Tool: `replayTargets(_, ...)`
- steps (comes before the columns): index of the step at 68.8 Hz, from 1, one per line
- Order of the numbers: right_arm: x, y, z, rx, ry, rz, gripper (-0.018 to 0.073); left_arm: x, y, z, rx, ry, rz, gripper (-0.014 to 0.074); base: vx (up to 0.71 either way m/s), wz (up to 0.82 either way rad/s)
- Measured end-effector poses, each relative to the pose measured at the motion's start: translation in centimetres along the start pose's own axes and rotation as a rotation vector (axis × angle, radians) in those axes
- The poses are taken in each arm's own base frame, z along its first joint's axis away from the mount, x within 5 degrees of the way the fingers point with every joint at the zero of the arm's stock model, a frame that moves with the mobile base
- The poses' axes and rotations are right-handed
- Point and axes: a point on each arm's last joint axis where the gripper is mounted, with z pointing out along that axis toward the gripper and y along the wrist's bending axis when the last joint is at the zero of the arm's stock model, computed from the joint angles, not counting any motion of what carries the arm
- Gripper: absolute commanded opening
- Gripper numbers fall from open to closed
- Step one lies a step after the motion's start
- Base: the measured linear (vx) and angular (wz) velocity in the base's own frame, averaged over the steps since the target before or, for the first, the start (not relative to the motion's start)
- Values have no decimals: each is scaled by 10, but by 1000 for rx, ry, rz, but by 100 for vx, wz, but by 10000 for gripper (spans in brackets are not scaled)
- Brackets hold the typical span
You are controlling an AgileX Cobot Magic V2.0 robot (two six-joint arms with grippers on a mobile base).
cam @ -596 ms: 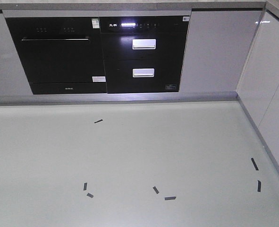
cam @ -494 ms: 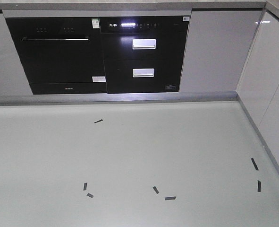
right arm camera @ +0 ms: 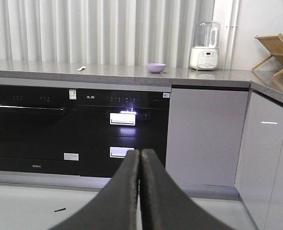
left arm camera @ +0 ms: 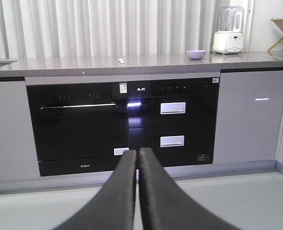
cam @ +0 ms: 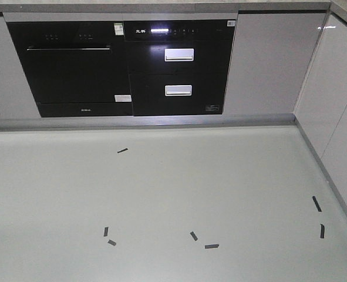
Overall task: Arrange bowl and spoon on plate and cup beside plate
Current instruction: 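Drive the base toward the counter holding the spoon and bowl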
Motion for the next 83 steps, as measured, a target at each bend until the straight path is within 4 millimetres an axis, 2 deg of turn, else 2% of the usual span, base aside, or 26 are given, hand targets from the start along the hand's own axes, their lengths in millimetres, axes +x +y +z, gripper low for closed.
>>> replayTargets(40, 0, 0, 0, 0, 0, 0, -11, 0, 0, 0, 0, 0, 0, -7, 3, -1)
replayTargets(83, 0, 0, 0, 0, 0, 0, -11, 0, 0, 0, 0, 0, 0, -7, 15, -4)
